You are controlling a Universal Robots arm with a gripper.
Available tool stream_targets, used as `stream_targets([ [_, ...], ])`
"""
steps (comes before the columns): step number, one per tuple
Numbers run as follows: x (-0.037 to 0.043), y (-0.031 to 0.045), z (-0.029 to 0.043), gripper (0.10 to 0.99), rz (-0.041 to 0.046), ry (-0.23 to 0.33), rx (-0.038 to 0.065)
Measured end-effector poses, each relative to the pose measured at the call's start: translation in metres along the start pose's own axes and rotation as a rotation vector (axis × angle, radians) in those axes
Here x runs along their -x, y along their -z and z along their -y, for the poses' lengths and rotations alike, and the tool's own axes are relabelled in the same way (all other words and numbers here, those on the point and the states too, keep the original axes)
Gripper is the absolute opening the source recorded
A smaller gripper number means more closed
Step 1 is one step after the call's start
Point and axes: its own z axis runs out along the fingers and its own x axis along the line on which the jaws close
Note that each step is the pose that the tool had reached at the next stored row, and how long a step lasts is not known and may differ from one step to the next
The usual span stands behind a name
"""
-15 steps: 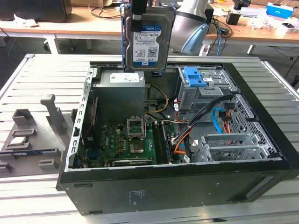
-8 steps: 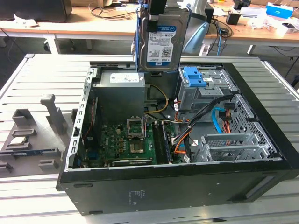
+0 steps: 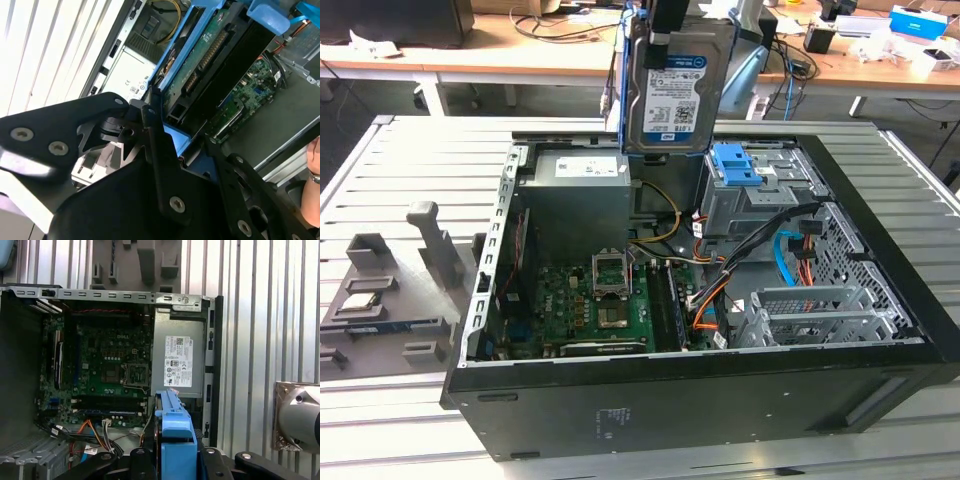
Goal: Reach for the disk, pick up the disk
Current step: 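Pick up the disk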
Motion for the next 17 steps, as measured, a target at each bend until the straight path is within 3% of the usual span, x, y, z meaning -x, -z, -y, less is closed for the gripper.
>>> stream_targets([
  [5,-0.0138,0.0000,-0.0007,0.369,-0.0002,0.000,0.000],
  [9,-0.0306,-0.0001,-0.0016,0.369,-0.0002,0.000,0.000],
  [17,-0.0476,-0.0002,-0.0024,0.369,-0.0006,0.000,0.000],
])
